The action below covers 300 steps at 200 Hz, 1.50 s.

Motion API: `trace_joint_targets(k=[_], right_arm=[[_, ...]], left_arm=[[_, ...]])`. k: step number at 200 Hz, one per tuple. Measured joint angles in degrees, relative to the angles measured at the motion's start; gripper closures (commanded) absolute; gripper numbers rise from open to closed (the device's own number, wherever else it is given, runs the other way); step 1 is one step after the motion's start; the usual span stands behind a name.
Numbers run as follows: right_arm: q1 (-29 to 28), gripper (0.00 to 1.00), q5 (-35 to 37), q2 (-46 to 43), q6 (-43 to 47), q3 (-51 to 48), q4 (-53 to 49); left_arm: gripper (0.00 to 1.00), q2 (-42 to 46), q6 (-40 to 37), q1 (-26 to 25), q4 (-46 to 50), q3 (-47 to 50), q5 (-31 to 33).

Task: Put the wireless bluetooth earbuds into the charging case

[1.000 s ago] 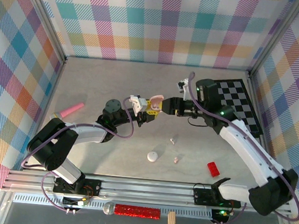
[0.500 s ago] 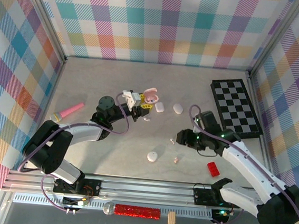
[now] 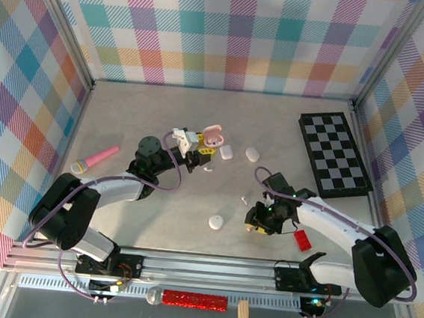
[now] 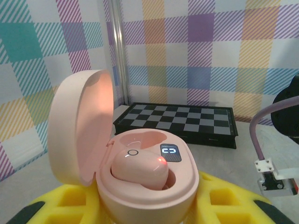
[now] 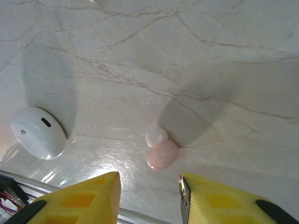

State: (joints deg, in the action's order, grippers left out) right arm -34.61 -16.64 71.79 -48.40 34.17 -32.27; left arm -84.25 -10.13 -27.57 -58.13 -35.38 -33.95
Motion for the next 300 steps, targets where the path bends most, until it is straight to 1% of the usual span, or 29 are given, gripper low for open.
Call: trace_joint_targets(k=[34,68,104,128,155,167,209,236,249,264,300], right_arm=[[-0.72,0.65,-0.59,3.32,-1.75,0.00,1.73],[-0.72,0.70,-0.50,5.35,-2.36,0.00,2.43],[-0.70,0.79,-0.15,7.15,-3.28,0.09,2.62],[-0.72,0.82,0.31,6.99,-3.89,0.39,2.14],[-0.61,0.82,2.27,5.81,-4.15,0.39,2.08],[0.57,0.82,3.32,5.22,-4.11,0.44,2.34],[8.48,0.82,6.51,5.16,-2.01,2.58,4.50],[13.40,0.81,7.10,8.09,0.85,4.00,7.41],[15.02,0.79,7.43,9.46,1.97,4.00,7.87],[15.61,0.75,7.72,10.34,2.82,4.00,8.00],[15.58,0.71,7.19,10.54,3.45,3.41,9.79]], left_arm=[[0.70,0.13,0.00,0.00,0.02,0.11,-0.02],[0.70,0.57,0.00,0.00,0.39,0.46,-0.02],[0.70,1.16,-0.02,0.00,0.87,0.81,0.00],[0.70,1.31,-0.02,0.00,0.90,1.07,0.00],[0.70,1.40,-0.02,0.00,1.01,1.11,0.00],[0.70,1.40,-0.02,0.00,0.98,1.16,0.02],[0.71,1.38,0.20,0.00,0.50,1.18,0.02],[0.70,1.38,0.28,0.00,-0.87,1.18,0.07],[0.71,1.38,0.28,0.00,-0.92,1.25,0.15],[0.71,1.38,0.28,0.00,-0.90,1.60,0.20],[0.70,1.40,0.44,0.00,-0.90,2.40,0.52]])
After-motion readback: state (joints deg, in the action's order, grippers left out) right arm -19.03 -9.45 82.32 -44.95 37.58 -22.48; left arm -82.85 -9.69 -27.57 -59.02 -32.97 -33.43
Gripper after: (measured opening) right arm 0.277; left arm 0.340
